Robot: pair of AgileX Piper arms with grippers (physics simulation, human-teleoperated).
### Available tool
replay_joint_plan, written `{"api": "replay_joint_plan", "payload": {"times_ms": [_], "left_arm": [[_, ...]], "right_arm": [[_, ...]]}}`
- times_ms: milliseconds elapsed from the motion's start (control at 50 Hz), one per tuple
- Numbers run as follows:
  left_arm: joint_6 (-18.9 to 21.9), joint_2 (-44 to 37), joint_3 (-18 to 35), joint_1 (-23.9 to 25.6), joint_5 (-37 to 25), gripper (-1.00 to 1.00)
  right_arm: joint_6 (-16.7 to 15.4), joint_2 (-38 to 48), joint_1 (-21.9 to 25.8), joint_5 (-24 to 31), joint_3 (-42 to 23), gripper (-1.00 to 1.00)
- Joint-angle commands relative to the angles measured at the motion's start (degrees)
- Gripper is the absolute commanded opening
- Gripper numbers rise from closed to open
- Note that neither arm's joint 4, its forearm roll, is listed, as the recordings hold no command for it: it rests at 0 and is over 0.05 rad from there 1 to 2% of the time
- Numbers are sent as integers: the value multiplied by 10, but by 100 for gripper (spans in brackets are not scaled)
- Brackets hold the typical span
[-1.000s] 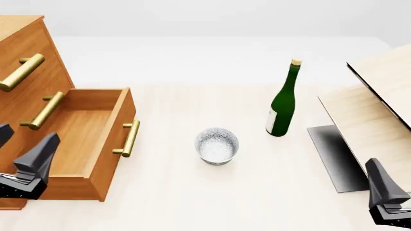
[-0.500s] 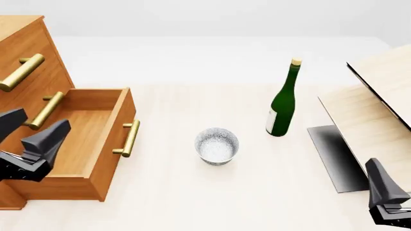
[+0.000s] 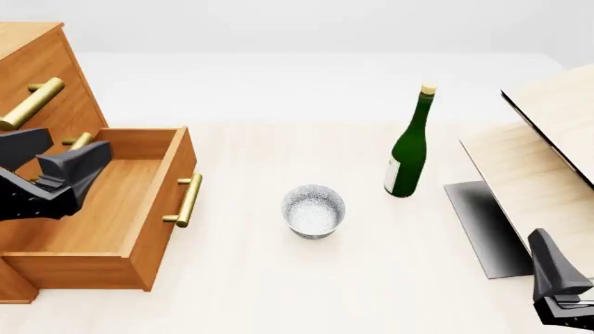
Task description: Put the bowl in the bottom drawer of the cabinet and close it.
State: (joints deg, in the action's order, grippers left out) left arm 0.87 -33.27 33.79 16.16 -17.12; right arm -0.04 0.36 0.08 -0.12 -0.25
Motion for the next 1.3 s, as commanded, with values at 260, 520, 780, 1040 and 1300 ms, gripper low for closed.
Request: {"api": "replay_joint_plan", "payload": {"times_ms": [260,520,780,1040,1300], "left_arm": [[-39,-84,52,12,-38,100],[-57,-117,55,-7,-48,100],[-76,-141,51,-22,-44,100],[-95,-165,28,-44,-23,100],[-117,-186,5,-57,-4,100]], "right_arm": [[0,0,0,0,0,100],[0,0,0,0,0,100],[0,0,0,0,0,100],[0,0,0,0,0,100],[0,0,0,0,0,100]]}}
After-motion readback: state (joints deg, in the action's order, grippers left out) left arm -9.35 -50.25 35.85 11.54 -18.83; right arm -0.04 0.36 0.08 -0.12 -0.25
